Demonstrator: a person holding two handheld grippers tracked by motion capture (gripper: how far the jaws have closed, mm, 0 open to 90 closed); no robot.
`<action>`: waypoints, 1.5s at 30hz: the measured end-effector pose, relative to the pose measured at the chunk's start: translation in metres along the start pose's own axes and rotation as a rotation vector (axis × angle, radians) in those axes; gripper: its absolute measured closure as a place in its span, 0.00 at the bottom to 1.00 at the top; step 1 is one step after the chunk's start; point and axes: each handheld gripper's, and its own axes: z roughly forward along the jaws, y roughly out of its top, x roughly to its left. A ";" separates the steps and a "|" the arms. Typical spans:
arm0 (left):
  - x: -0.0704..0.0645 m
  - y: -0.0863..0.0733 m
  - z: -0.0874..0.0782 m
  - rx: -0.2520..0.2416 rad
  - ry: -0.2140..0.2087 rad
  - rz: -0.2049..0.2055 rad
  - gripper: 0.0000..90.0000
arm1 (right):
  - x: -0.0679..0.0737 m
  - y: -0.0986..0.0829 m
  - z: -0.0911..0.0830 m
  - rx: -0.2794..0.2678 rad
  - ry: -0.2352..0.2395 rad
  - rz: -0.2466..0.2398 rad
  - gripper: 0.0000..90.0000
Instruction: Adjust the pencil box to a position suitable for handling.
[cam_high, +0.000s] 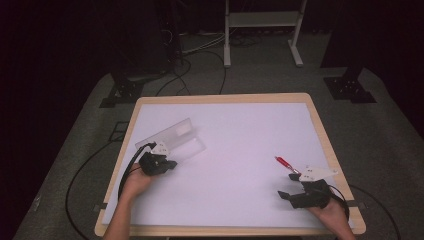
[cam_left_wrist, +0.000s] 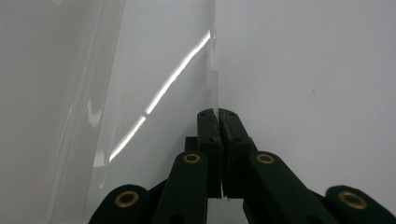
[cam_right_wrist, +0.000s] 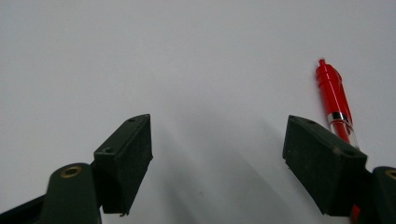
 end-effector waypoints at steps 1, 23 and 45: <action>0.000 0.000 0.000 0.000 0.000 0.000 0.99 | 0.000 0.000 0.000 0.000 0.000 0.000 0.26; -0.011 0.007 -0.013 -0.057 0.012 0.035 0.99 | -0.005 -0.002 -0.004 -0.016 0.006 0.020 0.26; -0.022 0.027 -0.014 -0.069 -0.050 0.093 0.99 | -0.004 0.000 -0.002 -0.013 0.003 0.020 0.26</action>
